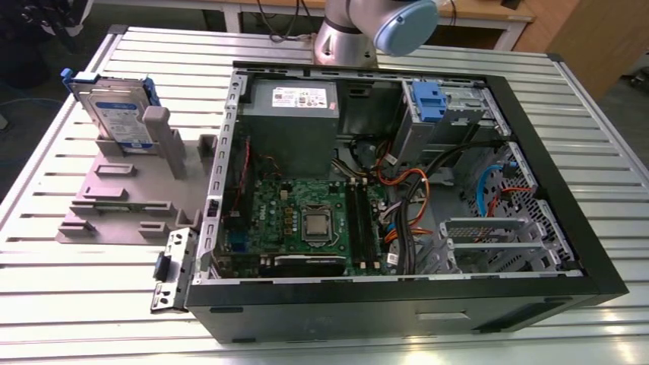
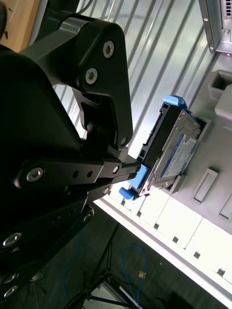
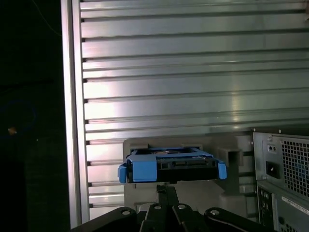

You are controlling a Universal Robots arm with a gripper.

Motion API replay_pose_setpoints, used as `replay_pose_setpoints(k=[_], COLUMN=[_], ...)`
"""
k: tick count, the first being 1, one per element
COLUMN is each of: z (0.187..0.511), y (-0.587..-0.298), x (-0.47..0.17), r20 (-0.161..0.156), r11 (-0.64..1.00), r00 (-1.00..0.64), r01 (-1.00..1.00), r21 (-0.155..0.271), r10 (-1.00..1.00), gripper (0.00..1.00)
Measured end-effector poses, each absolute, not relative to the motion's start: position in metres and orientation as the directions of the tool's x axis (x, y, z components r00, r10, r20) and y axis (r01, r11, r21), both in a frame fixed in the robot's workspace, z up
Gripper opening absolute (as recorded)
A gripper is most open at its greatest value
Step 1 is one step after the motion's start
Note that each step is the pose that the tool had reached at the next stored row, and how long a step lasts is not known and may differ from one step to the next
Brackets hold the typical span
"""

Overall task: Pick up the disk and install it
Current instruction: 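Reach for the disk, then pick up the disk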

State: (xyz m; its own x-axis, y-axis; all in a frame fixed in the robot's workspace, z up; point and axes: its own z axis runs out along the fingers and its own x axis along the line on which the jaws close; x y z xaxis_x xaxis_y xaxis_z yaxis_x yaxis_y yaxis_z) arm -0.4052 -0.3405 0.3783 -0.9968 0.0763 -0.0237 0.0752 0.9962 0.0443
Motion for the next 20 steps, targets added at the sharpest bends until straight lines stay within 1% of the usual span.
replay_pose_setpoints(k=[20], z=[0.378], y=[-0.3405], x=[-0.4116], r20=[-0.023], r11=[0.996], r00=[-0.997], r01=[0.072], r21=[0.044], r10=[0.073], gripper=[0.11])
